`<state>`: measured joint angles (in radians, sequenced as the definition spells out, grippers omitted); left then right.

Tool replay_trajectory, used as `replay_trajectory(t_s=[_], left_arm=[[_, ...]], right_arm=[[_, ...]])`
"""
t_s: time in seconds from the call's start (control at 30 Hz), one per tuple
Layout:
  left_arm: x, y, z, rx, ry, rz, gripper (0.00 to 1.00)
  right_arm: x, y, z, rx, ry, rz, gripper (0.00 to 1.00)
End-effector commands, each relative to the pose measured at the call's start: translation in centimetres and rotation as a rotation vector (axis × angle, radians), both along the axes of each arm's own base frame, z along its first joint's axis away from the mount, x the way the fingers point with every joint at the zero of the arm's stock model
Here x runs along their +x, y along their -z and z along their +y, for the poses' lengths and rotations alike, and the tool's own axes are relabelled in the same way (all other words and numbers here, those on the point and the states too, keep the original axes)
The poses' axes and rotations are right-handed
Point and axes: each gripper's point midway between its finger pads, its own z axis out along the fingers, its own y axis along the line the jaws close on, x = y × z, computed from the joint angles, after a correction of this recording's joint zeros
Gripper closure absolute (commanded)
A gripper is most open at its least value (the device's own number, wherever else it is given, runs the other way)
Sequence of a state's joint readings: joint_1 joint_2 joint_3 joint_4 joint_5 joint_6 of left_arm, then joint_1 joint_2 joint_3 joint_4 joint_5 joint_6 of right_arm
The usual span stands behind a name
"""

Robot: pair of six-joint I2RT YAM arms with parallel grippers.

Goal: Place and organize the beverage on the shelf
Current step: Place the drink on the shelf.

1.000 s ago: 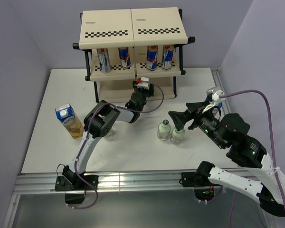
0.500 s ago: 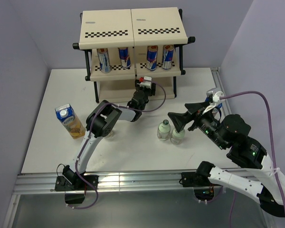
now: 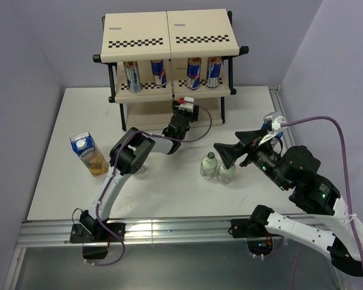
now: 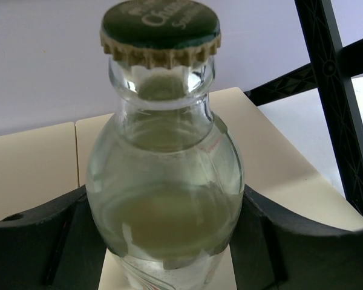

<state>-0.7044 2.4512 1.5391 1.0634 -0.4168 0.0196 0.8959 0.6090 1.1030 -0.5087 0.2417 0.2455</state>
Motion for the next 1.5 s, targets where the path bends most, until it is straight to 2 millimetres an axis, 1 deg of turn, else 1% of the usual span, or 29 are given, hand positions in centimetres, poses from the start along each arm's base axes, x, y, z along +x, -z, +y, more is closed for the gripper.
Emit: replay_trajectory(t_s=[0.0,0.03,0.1,0.13,0.17,0.27,0.4,0.53,0.63,0.73,0.77,0.83,0.87,0.93,1.0,1.03,1.1,1.13,1.2,1.23,1.47], left_arm=[[0.8,-7.3,0.6,-0.119,-0.036,-0.144,0.42],[0.8,-6.9,0.9,-0.114,-0.045,-0.138,0.42],[0.5,-7.2,1.1,-0.13,-0.049,-0.15,0.38],[0.6,-7.0,1.2,-0.123,-0.051,-0.147,0.35],[0.5,-7.1,1.2,-0.125,-0.053,-0.146,0.3],[0.4,-6.9,1.7,-0.131,-0.067,-0.146,0.22],[0.4,-6.8,1.9,-0.139,-0.075,-0.146,0.21],[0.2,-6.2,2.1,-0.145,-0.077,-0.137,0.2],[0.1,-5.9,2.1,-0.145,-0.077,-0.128,0.16],[-0.1,-5.9,2.3,-0.144,-0.08,-0.125,0.11],[-0.2,-6.1,2.5,-0.148,-0.086,-0.128,0.06],[-0.5,-5.9,2.7,-0.147,-0.094,-0.123,0.0],[-0.5,-6.3,2.9,-0.154,-0.1,-0.131,0.01],[-0.7,-6.0,3.1,-0.153,-0.104,-0.126,0.0],[-0.9,-6.3,3.1,-0.156,-0.102,-0.129,0.0],[-1.1,-6.0,3.1,-0.152,-0.1,-0.124,0.0],[-1.5,-6.7,3.0,-0.16,-0.087,-0.135,0.0],[-1.8,-6.4,3.0,-0.156,-0.084,-0.131,0.0],[-2.5,-7.1,2.4,-0.149,-0.065,-0.144,0.01],[-2.7,-7.1,2.2,-0.148,-0.061,-0.144,0.01],[-3.2,-7.0,2.1,-0.167,-0.063,-0.12,0.0]], right_arm=[[0.0,-1.1,-0.1,0.039,-0.001,-0.037,0.0],[0.0,-1.2,-0.1,0.041,0.001,-0.039,0.0],[0.0,-1.1,-0.1,0.039,0.001,-0.037,0.0],[0.0,-1.1,0.0,0.038,-0.002,-0.038,0.0],[-0.1,-1.2,-0.1,0.041,-0.004,-0.039,0.0],[-0.1,-1.2,0.0,0.044,-0.007,-0.041,0.0],[-0.1,-1.2,-0.1,0.045,-0.005,-0.044,0.0],[-0.1,-1.2,-0.1,0.046,-0.002,-0.046,0.0],[0.0,-1.1,0.0,0.041,-0.005,-0.046,0.0],[0.1,-0.9,0.0,0.037,-0.002,-0.042,0.0],[0.0,-1.0,0.0,0.04,-0.001,-0.045,0.0],[0.3,-0.8,0.1,0.034,0.005,-0.037,0.0],[0.3,-0.6,0.1,0.028,0.008,-0.034,0.0],[0.5,-0.4,0.2,0.017,0.014,-0.024,0.0],[0.7,-0.3,0.1,0.016,0.025,-0.021,0.0],[0.8,-0.2,0.0,0.011,0.031,-0.017,0.0],[0.9,-0.1,-0.1,0.008,0.043,-0.016,0.0],[1.1,0.0,-0.1,0.004,0.05,-0.011,0.0],[1.2,0.2,-0.1,-0.003,0.056,-0.004,0.0],[1.3,0.2,0.0,-0.008,0.057,0.002,0.0],[2.1,1.4,0.4,-0.048,0.081,0.037,0.0]])
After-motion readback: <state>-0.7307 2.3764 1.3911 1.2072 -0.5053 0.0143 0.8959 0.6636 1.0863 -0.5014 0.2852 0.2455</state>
